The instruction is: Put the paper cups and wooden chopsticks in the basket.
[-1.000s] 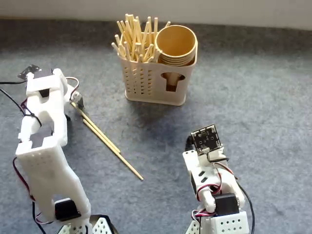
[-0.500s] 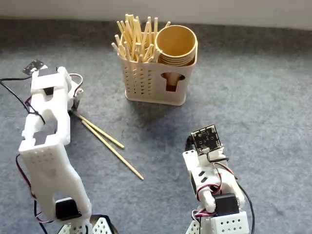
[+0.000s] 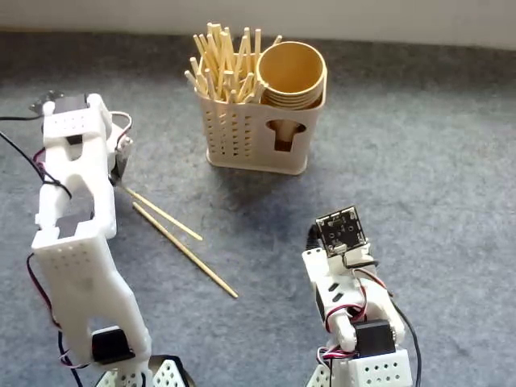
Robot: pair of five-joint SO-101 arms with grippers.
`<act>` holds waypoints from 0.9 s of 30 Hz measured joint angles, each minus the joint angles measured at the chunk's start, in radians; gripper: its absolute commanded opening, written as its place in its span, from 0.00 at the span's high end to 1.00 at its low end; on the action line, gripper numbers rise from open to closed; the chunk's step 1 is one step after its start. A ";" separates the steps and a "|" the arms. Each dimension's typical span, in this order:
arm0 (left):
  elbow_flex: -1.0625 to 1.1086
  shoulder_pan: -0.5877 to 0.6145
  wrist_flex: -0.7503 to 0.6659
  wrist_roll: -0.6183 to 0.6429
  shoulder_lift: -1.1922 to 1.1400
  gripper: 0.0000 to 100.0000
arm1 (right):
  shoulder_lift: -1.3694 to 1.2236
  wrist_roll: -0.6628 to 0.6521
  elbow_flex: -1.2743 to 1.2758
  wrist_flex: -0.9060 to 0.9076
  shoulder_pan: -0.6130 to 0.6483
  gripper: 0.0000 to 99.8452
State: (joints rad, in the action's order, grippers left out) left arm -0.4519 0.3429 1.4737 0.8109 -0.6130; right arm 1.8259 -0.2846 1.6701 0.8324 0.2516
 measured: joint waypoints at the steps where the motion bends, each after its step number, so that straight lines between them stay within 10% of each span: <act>1: -0.035 0.000 0.035 0.000 0.000 0.99 | 0.000 0.000 0.000 0.000 0.000 0.99; 9: -0.313 -0.028 0.264 0.000 0.000 1.00 | 0.000 0.000 0.000 0.000 0.000 0.99; 27: -0.582 -0.112 0.287 -0.146 0.140 1.00 | 0.000 0.000 0.000 0.000 0.000 0.99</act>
State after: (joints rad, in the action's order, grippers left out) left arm -1.0334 0.2309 1.7607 0.6651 -0.4733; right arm 1.8259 -0.2846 1.6701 0.8324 0.2516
